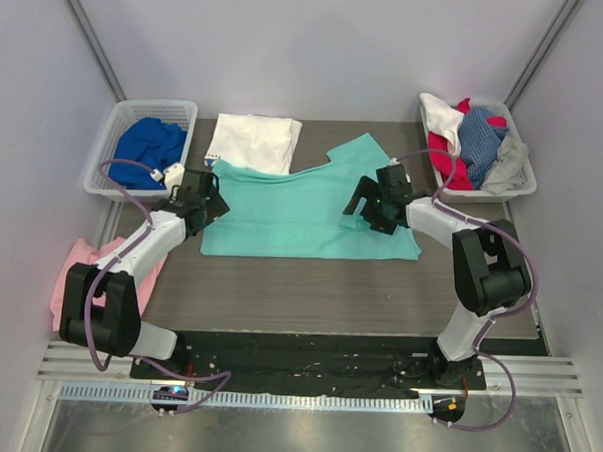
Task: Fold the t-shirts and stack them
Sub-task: Fold the tshirt
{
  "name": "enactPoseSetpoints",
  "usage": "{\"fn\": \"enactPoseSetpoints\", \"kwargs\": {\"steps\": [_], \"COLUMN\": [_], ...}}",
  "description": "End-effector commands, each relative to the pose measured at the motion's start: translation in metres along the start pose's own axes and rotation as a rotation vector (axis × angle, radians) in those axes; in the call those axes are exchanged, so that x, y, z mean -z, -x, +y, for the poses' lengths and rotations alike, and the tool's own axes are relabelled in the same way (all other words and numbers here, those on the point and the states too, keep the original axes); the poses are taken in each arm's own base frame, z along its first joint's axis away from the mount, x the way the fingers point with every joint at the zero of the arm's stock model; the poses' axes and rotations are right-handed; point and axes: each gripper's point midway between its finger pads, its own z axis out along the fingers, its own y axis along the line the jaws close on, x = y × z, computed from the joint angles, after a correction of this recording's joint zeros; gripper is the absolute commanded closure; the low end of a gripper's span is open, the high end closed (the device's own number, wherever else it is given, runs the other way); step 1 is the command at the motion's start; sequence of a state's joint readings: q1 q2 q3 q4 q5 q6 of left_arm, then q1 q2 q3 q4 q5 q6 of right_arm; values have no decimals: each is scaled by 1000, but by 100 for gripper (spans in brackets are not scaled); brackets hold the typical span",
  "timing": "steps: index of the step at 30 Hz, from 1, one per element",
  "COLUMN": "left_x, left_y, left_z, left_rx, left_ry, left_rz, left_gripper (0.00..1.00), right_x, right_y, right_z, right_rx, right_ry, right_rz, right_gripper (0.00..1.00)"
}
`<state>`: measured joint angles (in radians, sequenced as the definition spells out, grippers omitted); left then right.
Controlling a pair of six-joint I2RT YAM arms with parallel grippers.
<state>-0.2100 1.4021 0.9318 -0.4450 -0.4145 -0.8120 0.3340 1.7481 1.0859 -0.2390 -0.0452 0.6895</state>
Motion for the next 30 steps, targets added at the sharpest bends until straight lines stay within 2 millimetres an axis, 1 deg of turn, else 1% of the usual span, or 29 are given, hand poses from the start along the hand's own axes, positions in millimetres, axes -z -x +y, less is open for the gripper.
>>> {"fn": "enactPoseSetpoints", "kwargs": {"steps": [1,4,17,20,22,23,26,27,28,29,30], "left_x": [5,5,5,6,8,9,11,12,13,14,14], "left_y": [9,10,11,11,13,13,14,14,15,15,16], "left_z": [-7,-7,-6,-4,-3,-2,0,0,0,1,1], "left_rx": [22,21,15,10,10,9,7,6,7,4,5], "left_ry": [-29,-27,-20,-9,-7,-4,-3,-2,-3,-3,-2], "left_rz": [-33,-35,-35,-36,-43,-42,-47,-48,-49,-51,-53], "left_gripper": [0,0,0,0,0,0,0,0,0,0,0], "right_x": [-3,-8,-15,-21,-26,-27,-32,-31,-35,-34,-34], "right_y": [19,22,41,46,47,50,60,69,72,82,87], "right_z": [23,26,42,48,48,47,55,61,63,71,77], "right_rx": [0,-2,11,15,20,18,24,26,27,27,28], "right_ry": [60,64,89,97,94,89,97,106,108,125,135], "right_rz": [-46,-44,-71,-72,-71,-78,-101,-121,-126,-144,-155], "right_gripper": [2,2,2,2,2,2,2,2,2,2,2]}}
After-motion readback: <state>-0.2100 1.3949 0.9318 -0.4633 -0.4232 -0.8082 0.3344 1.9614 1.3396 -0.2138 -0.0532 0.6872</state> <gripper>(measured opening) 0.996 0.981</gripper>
